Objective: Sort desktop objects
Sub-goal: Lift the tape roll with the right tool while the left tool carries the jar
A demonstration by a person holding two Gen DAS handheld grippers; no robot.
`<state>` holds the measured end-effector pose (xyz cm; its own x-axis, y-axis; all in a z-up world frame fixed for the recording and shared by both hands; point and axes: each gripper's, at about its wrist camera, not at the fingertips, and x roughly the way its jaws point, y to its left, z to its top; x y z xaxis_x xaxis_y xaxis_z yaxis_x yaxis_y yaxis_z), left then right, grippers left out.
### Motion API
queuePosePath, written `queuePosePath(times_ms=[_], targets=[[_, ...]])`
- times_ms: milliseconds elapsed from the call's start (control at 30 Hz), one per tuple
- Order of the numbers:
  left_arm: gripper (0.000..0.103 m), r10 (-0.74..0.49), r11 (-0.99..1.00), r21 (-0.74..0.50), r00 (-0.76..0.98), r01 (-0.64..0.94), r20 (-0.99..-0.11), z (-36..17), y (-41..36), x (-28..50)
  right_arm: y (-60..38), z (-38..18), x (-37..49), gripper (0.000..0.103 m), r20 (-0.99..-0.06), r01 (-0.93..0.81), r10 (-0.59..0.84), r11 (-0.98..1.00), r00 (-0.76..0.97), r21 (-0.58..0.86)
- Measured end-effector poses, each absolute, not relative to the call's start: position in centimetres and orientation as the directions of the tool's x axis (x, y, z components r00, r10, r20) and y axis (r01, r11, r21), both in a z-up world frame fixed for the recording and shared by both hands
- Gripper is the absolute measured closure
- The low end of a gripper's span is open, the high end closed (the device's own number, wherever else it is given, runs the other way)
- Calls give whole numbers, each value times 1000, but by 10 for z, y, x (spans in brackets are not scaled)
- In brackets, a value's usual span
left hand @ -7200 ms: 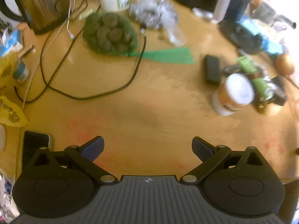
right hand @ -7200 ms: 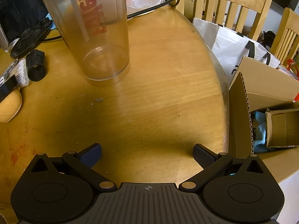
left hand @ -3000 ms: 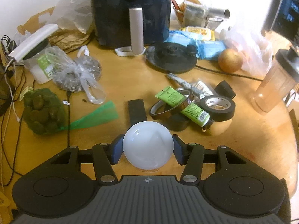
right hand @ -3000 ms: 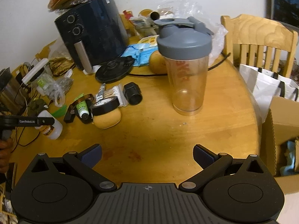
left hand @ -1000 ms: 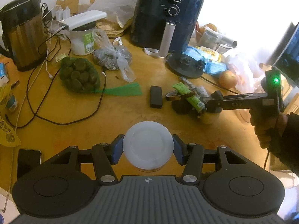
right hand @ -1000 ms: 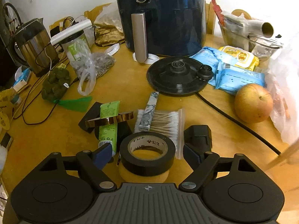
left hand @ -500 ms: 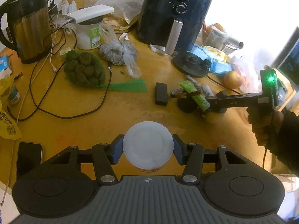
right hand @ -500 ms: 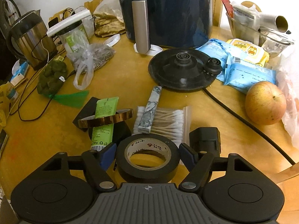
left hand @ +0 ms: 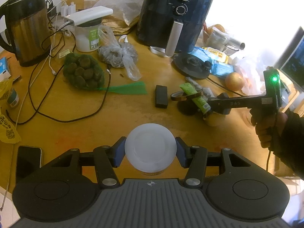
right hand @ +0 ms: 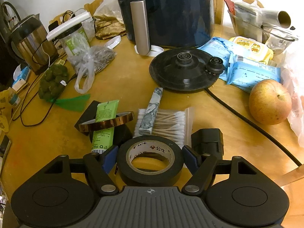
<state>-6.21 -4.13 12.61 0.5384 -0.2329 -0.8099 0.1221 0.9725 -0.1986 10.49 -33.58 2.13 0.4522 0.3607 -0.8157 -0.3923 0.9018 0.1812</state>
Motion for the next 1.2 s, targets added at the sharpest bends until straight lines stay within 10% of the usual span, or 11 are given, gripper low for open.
queuePosePath(times_ms=[1200], targets=[[50, -314, 944, -197, 530, 266, -787, 141, -79, -93, -377, 97, -24, 28, -714, -348, 413, 904, 566, 247]])
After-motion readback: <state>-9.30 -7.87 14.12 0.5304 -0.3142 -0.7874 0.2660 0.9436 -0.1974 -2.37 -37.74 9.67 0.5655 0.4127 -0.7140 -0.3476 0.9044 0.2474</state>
